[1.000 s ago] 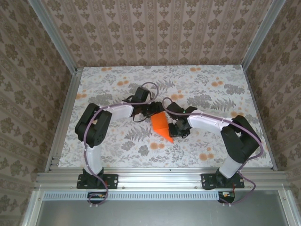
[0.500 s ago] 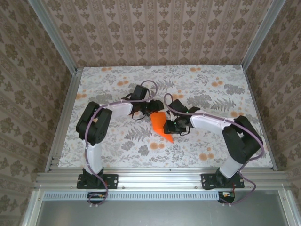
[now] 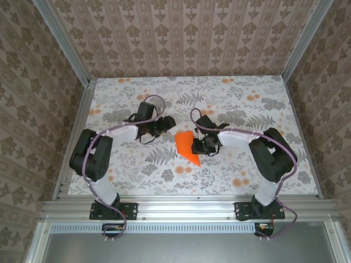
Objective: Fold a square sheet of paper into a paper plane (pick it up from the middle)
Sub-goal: Rotate the paper at the center of the table.
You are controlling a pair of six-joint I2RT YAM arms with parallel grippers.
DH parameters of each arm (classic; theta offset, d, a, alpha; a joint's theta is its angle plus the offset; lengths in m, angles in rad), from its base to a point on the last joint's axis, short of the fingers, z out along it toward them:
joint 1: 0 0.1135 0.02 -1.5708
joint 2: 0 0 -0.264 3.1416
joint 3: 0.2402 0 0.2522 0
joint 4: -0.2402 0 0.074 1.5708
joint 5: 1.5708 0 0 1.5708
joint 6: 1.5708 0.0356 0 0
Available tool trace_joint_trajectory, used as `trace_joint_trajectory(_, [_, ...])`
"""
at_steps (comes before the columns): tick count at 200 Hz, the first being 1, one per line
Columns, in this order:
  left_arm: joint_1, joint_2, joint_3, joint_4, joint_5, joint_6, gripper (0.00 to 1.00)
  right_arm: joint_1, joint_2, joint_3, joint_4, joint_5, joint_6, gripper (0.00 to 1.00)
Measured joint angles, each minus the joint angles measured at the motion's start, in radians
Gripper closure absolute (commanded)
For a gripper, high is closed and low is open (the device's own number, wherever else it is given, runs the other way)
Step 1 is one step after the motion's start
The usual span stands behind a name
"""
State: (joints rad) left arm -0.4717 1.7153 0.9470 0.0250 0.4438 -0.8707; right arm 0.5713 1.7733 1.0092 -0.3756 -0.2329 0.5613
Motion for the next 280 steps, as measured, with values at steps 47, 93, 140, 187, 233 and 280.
trace_joint_trajectory(47, [-0.038, -0.15, -0.246, 0.027, -0.03, -0.071, 0.3, -0.002, 0.023, -0.009, 0.08, -0.034, 0.187, 0.8])
trace_joint_trajectory(93, [-0.118, -0.271, -0.336, 0.035, -0.057, -0.137, 0.3, -0.004, 0.03, -0.047, 0.209, -0.068, 0.428, 0.81])
trace_joint_trajectory(140, [-0.15, -0.208, -0.336, 0.109, -0.044, -0.192, 0.46, -0.004, 0.034, -0.05, 0.223, -0.068, 0.517, 0.84])
trace_joint_trajectory(187, [-0.161, -0.105, -0.266, 0.15, -0.013, -0.2, 0.48, -0.006, 0.034, -0.066, 0.248, -0.077, 0.525, 0.85])
trace_joint_trajectory(233, [-0.172, -0.012, -0.214, 0.193, 0.011, -0.2, 0.52, -0.026, 0.032, -0.1, 0.306, -0.121, 0.543, 0.84])
trace_joint_trajectory(280, [-0.189, 0.026, -0.199, 0.221, 0.017, -0.181, 0.62, -0.034, 0.029, -0.118, 0.34, -0.145, 0.554, 0.84])
